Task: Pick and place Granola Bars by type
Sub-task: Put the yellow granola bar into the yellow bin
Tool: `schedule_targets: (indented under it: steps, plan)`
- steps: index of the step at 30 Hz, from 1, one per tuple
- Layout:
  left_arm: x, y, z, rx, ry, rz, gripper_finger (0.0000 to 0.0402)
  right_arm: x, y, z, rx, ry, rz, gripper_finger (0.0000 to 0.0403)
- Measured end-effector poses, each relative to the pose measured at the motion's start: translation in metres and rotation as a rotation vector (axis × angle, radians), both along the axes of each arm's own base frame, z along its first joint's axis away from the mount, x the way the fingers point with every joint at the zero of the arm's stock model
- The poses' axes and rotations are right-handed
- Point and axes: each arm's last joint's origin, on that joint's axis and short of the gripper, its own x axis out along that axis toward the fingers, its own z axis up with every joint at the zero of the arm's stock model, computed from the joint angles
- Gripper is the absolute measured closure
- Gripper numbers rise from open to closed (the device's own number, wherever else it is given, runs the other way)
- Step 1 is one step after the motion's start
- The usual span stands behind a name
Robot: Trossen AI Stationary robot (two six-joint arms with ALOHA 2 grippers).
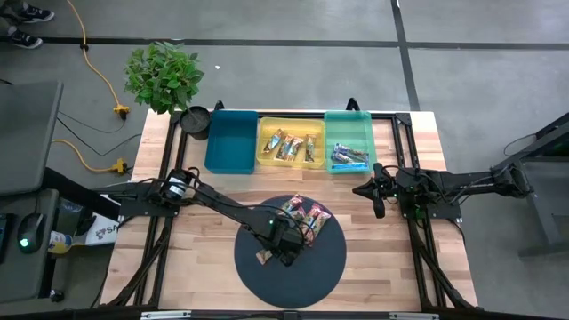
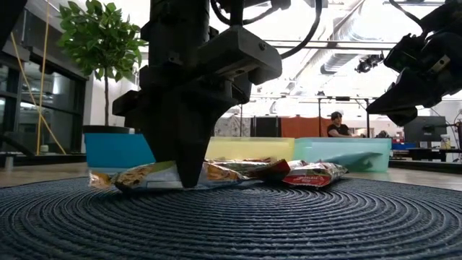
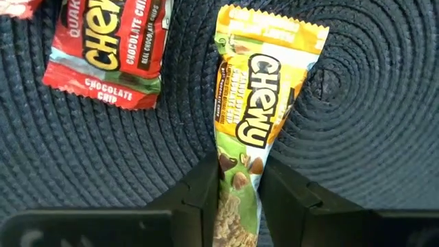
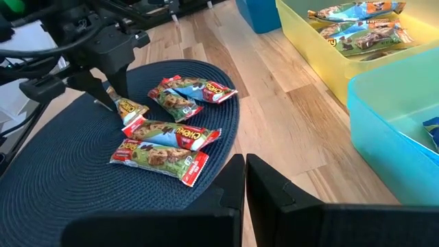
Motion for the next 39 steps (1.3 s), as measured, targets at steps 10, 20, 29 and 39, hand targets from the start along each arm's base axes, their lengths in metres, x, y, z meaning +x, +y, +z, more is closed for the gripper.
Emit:
schedule_targets:
  steps: [10,20,29,39]
  plan:
    - [0.010,-0.002,0.034,0.055,-0.073,-0.057,0.0310,0.000,0.000,0.000,0.000,0.000,0.000,0.0402]
    - [0.028,-0.003,0.081,0.209,-0.282,-0.143,0.0310,0.000,0.000,0.000,0.000,0.000,0.000,0.0402]
    - [0.038,-0.002,0.148,0.356,-0.518,-0.205,0.0310,0.000,0.000,0.000,0.000,0.000,0.000,0.0402]
    - [-0.001,0.019,0.239,0.577,-0.692,-0.226,0.0310,0.000,0.000,0.000,0.000,0.001,0.000,0.0402]
